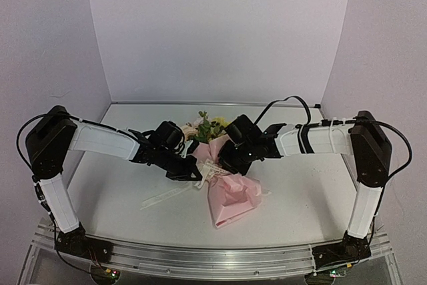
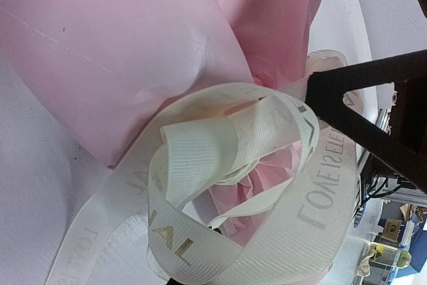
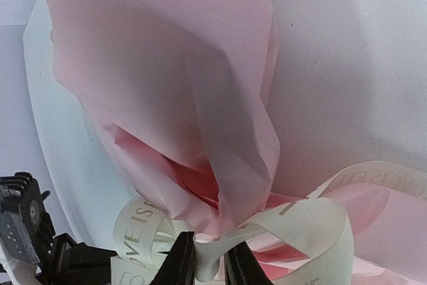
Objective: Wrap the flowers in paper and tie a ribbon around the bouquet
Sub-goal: Cross the half-tied ribbon over the folded bouquet.
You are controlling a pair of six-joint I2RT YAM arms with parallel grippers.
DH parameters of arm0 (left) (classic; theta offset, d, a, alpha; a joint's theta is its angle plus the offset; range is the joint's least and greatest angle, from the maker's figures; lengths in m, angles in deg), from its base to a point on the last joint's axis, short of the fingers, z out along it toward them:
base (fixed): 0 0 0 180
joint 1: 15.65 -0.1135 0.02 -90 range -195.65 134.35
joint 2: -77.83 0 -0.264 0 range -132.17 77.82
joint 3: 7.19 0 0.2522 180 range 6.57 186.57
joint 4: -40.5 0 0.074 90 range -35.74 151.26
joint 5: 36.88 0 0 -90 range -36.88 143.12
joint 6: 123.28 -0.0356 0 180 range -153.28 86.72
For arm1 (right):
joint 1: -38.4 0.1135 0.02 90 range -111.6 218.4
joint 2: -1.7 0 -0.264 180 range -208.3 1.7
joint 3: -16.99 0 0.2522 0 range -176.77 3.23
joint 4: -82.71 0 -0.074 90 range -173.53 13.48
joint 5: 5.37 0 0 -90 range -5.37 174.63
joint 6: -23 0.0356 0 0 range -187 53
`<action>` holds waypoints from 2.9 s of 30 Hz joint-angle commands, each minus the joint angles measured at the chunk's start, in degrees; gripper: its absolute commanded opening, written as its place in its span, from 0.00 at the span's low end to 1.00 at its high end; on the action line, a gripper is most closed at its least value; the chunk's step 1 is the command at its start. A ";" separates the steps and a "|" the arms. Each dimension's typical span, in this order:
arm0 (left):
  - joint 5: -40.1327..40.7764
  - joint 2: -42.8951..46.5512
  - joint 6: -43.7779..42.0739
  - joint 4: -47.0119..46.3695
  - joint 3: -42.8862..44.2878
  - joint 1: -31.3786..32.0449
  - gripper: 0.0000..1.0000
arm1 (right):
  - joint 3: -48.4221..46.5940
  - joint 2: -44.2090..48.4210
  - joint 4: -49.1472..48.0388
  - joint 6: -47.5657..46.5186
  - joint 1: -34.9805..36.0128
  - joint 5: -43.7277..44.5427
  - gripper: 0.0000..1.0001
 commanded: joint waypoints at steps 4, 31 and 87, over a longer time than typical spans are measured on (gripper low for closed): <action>-0.51 1.57 -1.36 1.37 2.61 -0.24 0.00 | -1.69 0.69 -0.89 -0.73 -0.28 -1.78 0.11; -0.21 0.26 -5.39 12.23 6.55 0.85 0.00 | -1.23 4.72 -2.87 -2.19 -1.68 -4.48 0.00; -11.85 -16.27 0.75 9.60 30.65 14.22 0.00 | 1.06 4.61 -16.72 -11.96 -11.35 -22.90 0.00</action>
